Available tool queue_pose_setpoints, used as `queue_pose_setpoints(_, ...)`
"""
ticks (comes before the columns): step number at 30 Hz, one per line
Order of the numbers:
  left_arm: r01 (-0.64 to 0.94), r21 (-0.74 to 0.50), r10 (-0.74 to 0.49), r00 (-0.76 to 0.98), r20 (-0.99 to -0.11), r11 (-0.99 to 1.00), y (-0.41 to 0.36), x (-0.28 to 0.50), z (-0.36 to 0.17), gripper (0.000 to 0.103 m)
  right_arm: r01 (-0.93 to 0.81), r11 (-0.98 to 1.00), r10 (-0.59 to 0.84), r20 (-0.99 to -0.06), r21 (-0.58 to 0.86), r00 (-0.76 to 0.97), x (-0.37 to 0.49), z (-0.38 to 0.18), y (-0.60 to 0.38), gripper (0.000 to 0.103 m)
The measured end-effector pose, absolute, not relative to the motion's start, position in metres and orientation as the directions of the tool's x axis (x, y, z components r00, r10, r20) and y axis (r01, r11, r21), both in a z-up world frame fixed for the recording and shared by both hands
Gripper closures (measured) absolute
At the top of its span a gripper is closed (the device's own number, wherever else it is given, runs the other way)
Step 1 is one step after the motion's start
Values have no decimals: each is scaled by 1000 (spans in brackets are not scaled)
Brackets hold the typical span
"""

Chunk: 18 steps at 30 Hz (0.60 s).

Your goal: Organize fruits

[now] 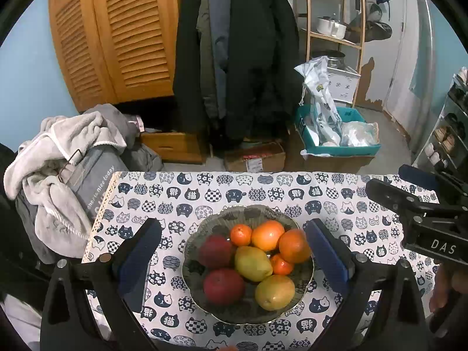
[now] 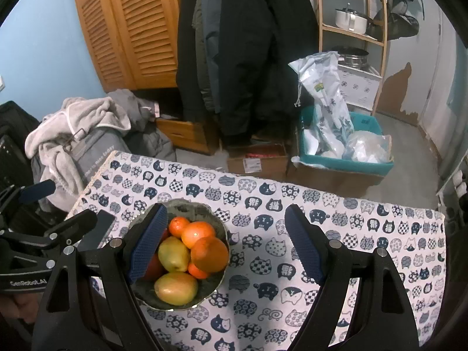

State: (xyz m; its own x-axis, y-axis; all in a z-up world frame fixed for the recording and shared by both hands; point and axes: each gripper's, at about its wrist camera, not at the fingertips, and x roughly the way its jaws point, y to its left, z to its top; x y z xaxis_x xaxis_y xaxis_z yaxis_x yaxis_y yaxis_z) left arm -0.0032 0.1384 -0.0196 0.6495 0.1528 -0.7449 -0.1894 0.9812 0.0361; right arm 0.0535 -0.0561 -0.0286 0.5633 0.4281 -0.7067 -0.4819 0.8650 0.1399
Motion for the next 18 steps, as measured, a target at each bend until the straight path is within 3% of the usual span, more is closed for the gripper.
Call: queue_pose_setpoints(18, -185, 43, 155, 653, -741, 982, 132, -6, -22, 3, -482, 865, 427, -707, 138, 564, 53, -29, -56, 22)
